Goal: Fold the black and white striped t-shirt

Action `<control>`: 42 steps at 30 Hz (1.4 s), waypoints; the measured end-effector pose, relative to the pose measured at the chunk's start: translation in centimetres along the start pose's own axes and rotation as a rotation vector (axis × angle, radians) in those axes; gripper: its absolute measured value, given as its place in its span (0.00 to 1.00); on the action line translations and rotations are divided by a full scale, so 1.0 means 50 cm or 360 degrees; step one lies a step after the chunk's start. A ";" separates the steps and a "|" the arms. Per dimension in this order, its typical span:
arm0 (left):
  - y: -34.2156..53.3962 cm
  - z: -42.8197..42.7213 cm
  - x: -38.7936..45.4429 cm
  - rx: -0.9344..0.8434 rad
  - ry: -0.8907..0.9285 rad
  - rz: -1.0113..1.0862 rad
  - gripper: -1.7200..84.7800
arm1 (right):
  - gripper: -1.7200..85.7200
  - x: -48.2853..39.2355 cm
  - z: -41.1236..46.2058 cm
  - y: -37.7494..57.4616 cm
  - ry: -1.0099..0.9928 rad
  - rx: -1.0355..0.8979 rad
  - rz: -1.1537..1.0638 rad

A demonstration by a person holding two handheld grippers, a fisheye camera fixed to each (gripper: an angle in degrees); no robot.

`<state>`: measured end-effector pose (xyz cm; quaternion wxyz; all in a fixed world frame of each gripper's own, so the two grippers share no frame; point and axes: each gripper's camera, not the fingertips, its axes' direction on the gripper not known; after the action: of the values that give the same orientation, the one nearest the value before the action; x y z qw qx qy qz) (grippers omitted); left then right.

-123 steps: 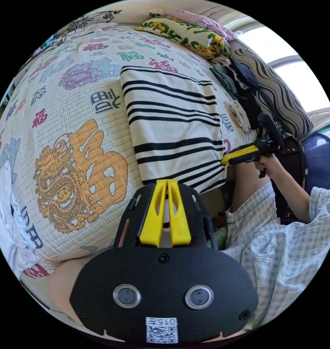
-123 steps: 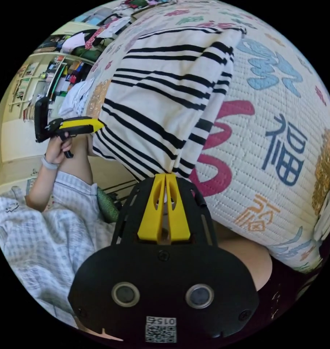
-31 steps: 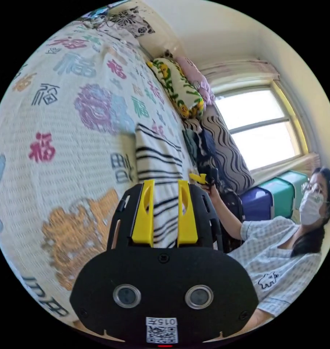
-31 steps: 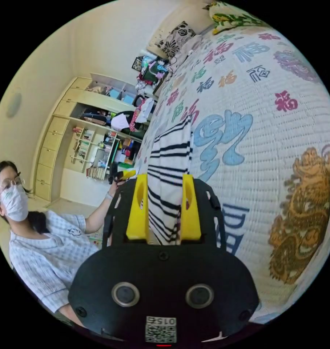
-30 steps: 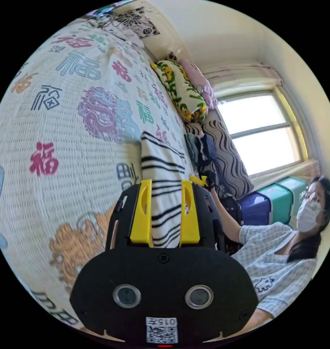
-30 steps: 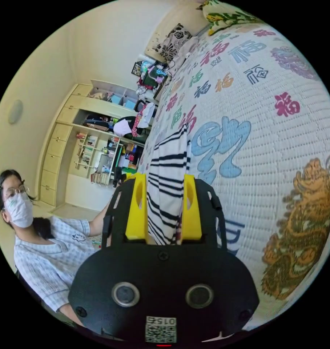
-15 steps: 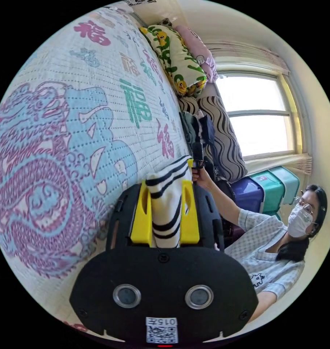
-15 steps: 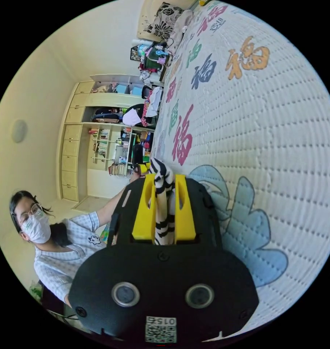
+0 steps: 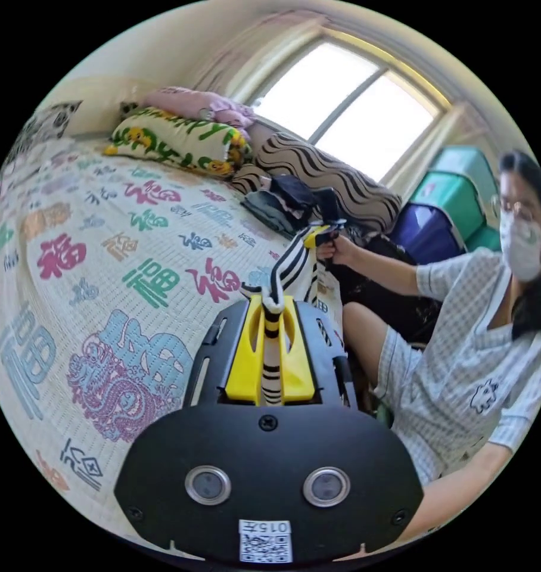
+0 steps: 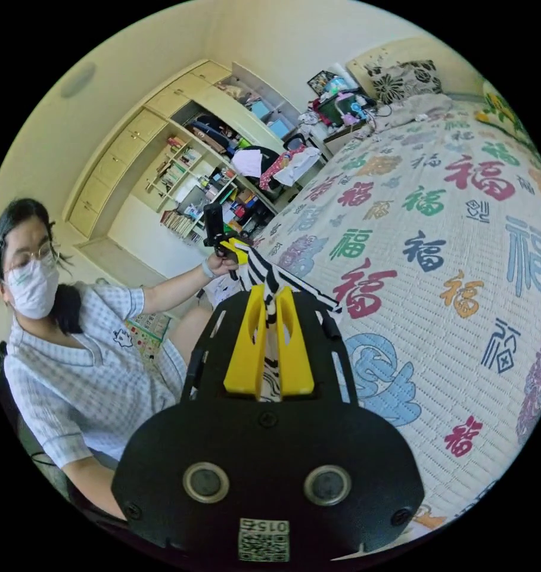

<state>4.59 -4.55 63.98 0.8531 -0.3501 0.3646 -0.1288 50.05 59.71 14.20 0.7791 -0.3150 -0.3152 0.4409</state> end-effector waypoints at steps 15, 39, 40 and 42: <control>0.193 0.093 0.390 -0.0586 -0.0366 0.0371 0.02 | 0.06 -0.260 0.137 0.278 0.0294 -0.0402 -0.0088; 0.179 0.022 0.394 -0.0356 -0.0289 0.0083 0.02 | 0.05 -0.162 0.165 -0.011 -0.0130 -0.0533 -0.0275; 0.180 0.022 0.395 -0.0346 -0.0296 0.0084 0.02 | 0.04 -0.187 0.131 0.018 -0.0095 -0.0499 -0.0326; 0.183 0.038 0.399 -0.0389 -0.0310 0.0096 0.02 | 0.04 -0.229 0.101 0.075 0.0033 -0.0503 -0.0380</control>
<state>19.60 -6.50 47.96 0.8390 -0.4510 0.3035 -0.0232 39.63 52.17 11.91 0.7698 -0.3984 -0.4077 0.2873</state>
